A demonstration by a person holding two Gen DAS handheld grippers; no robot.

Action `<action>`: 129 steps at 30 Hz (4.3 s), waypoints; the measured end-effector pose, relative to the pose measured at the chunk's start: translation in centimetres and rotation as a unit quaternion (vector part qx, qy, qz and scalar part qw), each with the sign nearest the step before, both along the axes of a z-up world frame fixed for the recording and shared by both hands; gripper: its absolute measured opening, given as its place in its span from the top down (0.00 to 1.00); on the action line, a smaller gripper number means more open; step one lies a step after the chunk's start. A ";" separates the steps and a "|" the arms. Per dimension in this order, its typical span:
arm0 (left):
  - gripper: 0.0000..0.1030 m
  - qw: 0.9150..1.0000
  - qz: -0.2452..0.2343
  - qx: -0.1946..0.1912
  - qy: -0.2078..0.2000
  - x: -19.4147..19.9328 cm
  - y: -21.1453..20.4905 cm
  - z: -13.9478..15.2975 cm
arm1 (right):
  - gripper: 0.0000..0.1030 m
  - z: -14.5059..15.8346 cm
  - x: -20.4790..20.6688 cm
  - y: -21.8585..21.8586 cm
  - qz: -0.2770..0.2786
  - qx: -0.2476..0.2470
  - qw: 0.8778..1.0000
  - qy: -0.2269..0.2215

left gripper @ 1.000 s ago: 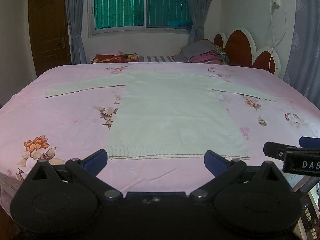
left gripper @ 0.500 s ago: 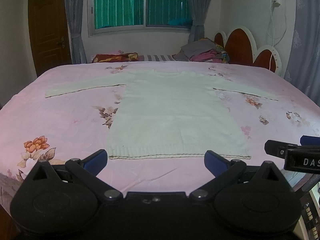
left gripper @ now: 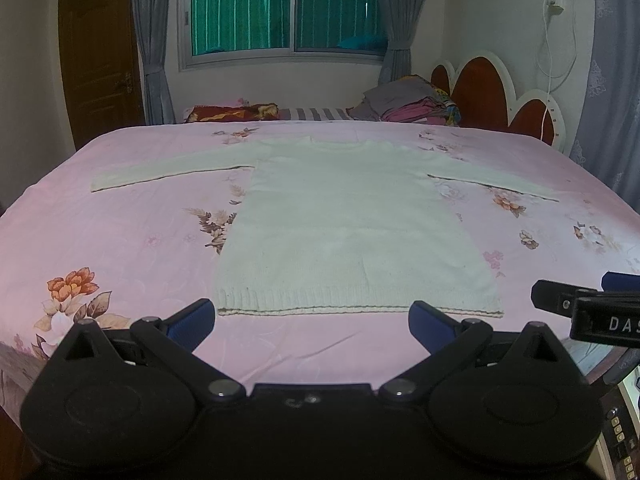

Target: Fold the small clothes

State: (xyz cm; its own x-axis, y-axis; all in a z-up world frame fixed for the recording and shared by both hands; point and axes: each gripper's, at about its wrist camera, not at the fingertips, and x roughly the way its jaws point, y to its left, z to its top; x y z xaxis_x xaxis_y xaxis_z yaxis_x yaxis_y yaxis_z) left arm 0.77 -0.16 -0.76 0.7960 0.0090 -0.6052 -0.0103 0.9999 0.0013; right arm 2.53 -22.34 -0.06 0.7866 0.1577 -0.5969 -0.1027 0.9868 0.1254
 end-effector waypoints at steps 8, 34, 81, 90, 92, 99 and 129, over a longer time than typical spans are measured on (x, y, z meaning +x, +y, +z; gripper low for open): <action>0.00 1.000 -0.001 0.001 0.001 -0.1 0.0 0.0 | 0.00 0.0 -0.1 -0.1 -0.002 0.001 1.000 0.001; 0.00 1.000 -0.005 0.008 0.000 1.6 -0.7 0.3 | 0.00 0.1 1.8 -1.6 -0.019 0.005 1.000 0.000; 0.00 0.997 -0.070 -0.006 0.044 35.3 -9.4 -2.9 | 0.01 -3.1 32.3 -21.1 -0.224 0.014 0.974 0.008; 0.00 0.996 -0.042 0.021 0.075 39.2 -12.6 -4.2 | 0.51 -9.1 38.3 -32.5 -0.304 0.106 0.946 0.046; 0.00 0.996 -0.039 0.018 0.080 39.7 -12.9 -4.4 | 0.51 -10.1 38.7 -34.3 -0.318 0.129 0.938 0.051; 0.00 0.995 -0.035 0.009 0.098 41.1 -13.2 -4.8 | 0.64 -12.4 38.9 -37.5 -0.341 0.193 0.919 0.044; 0.00 0.993 0.021 -0.039 0.105 42.7 4.4 -6.3 | 0.98 -4.1 43.1 -18.0 -0.147 0.120 0.982 -0.002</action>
